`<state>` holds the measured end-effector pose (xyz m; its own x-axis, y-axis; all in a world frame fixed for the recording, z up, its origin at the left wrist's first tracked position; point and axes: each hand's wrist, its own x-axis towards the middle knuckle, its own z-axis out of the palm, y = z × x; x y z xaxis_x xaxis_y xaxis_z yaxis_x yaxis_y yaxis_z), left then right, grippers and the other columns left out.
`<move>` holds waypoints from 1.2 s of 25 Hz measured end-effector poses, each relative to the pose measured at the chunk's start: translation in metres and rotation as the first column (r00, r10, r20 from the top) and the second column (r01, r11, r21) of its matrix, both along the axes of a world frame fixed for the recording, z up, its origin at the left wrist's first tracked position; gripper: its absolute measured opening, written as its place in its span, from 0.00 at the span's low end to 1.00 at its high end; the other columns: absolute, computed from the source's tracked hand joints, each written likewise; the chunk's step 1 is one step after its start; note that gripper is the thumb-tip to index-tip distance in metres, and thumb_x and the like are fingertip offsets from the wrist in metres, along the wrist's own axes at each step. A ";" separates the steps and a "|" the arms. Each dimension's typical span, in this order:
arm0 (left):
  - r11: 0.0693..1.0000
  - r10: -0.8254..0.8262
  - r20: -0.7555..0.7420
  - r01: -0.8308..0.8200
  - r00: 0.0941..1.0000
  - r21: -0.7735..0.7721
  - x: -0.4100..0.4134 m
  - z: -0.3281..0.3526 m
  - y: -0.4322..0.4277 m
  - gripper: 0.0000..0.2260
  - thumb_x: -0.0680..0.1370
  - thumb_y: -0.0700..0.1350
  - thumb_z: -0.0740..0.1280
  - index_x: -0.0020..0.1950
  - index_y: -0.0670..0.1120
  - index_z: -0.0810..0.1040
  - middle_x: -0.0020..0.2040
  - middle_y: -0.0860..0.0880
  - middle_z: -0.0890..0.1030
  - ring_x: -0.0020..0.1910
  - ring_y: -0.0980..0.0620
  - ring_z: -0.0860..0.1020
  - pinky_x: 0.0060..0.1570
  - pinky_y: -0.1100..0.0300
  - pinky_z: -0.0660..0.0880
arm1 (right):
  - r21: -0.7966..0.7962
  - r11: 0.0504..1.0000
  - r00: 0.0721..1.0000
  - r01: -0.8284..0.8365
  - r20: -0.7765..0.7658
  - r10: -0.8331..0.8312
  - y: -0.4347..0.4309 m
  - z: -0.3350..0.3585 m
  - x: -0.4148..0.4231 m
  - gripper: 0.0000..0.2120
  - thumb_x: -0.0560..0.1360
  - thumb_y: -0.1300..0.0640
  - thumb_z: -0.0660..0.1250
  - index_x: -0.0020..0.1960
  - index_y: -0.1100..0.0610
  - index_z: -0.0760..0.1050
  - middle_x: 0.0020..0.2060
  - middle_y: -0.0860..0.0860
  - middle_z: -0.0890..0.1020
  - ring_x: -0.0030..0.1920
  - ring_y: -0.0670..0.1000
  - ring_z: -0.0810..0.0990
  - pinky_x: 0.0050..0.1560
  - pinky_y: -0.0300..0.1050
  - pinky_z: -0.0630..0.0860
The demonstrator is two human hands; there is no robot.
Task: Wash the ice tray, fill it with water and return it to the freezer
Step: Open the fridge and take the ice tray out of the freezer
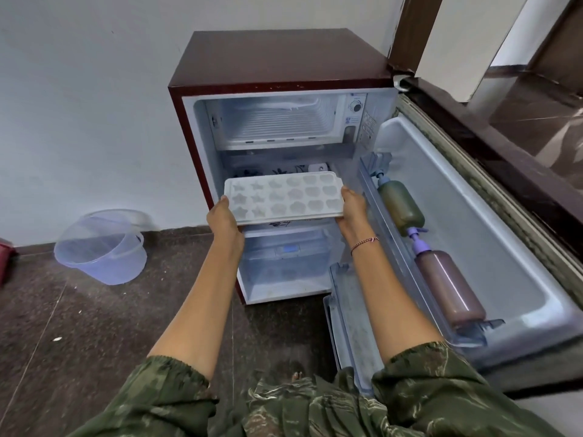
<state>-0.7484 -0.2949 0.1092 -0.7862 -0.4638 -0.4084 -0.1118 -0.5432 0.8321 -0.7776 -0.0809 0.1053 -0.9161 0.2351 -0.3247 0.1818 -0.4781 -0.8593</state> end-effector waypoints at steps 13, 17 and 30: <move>0.998 0.057 0.006 -0.057 0.998 0.040 0.149 0.021 0.019 0.08 0.80 0.42 0.62 0.42 0.45 0.75 0.41 0.48 0.79 0.38 0.51 0.78 0.42 0.55 0.79 | -0.014 1.000 0.999 0.017 -0.049 -0.018 0.016 0.014 0.154 0.11 0.79 0.66 0.55 0.49 0.62 0.77 0.29 0.48 0.83 0.30 0.46 0.82 0.31 0.39 0.79; 1.000 0.016 0.010 -0.017 1.000 0.011 0.181 0.030 0.027 0.07 0.80 0.42 0.62 0.42 0.45 0.75 0.41 0.48 0.79 0.39 0.50 0.78 0.45 0.53 0.78 | -0.040 0.996 0.996 0.074 -0.048 -0.076 0.026 0.026 0.197 0.10 0.79 0.66 0.55 0.48 0.62 0.76 0.31 0.50 0.83 0.29 0.46 0.81 0.30 0.39 0.78; 0.989 -0.075 0.012 0.076 0.997 -0.126 0.239 0.009 0.061 0.13 0.80 0.42 0.60 0.34 0.45 0.72 0.35 0.48 0.76 0.33 0.52 0.75 0.33 0.61 0.74 | -0.009 0.985 0.985 0.170 0.010 -0.170 0.057 0.023 0.280 0.12 0.81 0.63 0.54 0.43 0.56 0.73 0.39 0.51 0.78 0.33 0.45 0.80 0.33 0.38 0.78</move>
<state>-0.5097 -0.2334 0.1184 -0.8180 -0.4516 -0.3563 -0.1551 -0.4233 0.8926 -0.4974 -0.0242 0.1283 -0.8601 0.3841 -0.3357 0.1049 -0.5108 -0.8533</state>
